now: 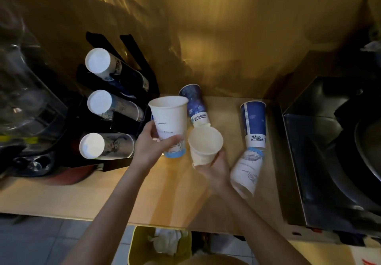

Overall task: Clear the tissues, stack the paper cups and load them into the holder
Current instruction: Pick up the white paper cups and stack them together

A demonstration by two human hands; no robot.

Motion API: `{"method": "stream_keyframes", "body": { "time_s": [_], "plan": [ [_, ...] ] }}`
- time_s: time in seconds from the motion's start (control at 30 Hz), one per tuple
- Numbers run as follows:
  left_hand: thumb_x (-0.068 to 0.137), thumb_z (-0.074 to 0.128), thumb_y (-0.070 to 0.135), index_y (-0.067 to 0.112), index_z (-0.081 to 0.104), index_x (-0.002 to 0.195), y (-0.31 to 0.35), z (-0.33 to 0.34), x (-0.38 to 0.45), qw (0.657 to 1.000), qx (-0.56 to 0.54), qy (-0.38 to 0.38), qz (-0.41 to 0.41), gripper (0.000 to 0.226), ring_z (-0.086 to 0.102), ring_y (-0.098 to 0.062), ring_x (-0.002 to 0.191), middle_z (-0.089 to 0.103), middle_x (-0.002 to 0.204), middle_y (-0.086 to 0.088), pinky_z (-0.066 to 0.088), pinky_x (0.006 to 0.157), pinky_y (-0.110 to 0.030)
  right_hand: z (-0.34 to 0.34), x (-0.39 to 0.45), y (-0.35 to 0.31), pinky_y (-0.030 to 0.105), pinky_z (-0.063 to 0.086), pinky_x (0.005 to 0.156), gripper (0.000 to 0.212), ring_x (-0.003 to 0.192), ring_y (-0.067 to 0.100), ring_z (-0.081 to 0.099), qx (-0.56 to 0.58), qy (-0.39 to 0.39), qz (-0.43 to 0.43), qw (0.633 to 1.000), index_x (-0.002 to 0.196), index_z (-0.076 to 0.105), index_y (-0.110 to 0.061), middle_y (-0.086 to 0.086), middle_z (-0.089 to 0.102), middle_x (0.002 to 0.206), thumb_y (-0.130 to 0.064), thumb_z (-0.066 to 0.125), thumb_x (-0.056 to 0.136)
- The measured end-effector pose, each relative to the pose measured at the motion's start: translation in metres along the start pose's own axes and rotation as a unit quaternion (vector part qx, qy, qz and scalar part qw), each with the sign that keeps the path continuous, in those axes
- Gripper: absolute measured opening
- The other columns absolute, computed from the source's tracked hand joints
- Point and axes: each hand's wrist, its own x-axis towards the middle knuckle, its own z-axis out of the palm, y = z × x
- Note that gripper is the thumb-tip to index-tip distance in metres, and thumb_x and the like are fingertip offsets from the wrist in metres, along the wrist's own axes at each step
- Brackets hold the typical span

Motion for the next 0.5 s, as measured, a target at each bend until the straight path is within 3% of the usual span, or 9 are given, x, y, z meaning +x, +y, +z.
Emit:
{"method": "stream_keyframes", "body": {
  "time_s": [0.13, 0.27, 0.4, 0.5],
  "plan": [
    [0.053, 0.084, 0.032, 0.018, 0.042, 0.126, 0.010, 0.005, -0.009, 0.996, 0.053, 0.008, 0.076, 0.085, 0.056, -0.017, 0.105, 0.058, 0.119, -0.003, 0.053, 0.083, -0.038, 0.014, -0.004, 0.013, 0.034, 0.046, 0.087, 0.080, 0.105, 0.032, 0.059, -0.026, 0.092, -0.028, 0.995, 0.122, 0.044, -0.007, 0.014, 0.061, 0.114, -0.003, 0.080, 0.051],
    [0.055, 0.085, 0.026, 0.018, 0.037, 0.131, 0.016, 0.019, -0.019, 0.992, 0.061, -0.002, 0.107, 0.090, 0.052, -0.012, 0.110, 0.054, 0.122, 0.002, 0.047, 0.082, -0.017, 0.019, -0.006, 0.022, 0.040, 0.048, 0.090, 0.080, 0.104, 0.036, 0.060, -0.015, 0.115, -0.043, 0.992, 0.120, 0.045, -0.004, 0.018, 0.063, 0.112, -0.002, 0.081, 0.049],
    [0.049, 0.086, 0.034, 0.015, 0.039, 0.129, 0.002, 0.039, -0.024, 0.986, 0.086, -0.052, 0.130, 0.094, 0.056, -0.014, 0.106, 0.058, 0.118, -0.001, 0.051, 0.085, -0.029, 0.023, 0.000, 0.033, 0.047, 0.048, 0.094, 0.086, 0.108, 0.034, 0.058, -0.030, 0.121, -0.047, 0.991, 0.123, 0.045, -0.008, 0.016, 0.062, 0.116, -0.013, 0.081, 0.045],
    [0.053, 0.086, 0.028, 0.015, 0.040, 0.128, -0.008, 0.053, -0.026, 0.981, 0.120, -0.068, 0.140, 0.088, 0.057, -0.011, 0.101, 0.059, 0.113, 0.004, 0.048, 0.080, -0.018, 0.016, -0.004, 0.023, 0.041, 0.044, 0.098, 0.086, 0.115, 0.033, 0.054, -0.043, 0.109, -0.024, 0.993, 0.128, 0.041, -0.010, 0.014, 0.058, 0.123, -0.008, 0.082, 0.052]
  ]
}}
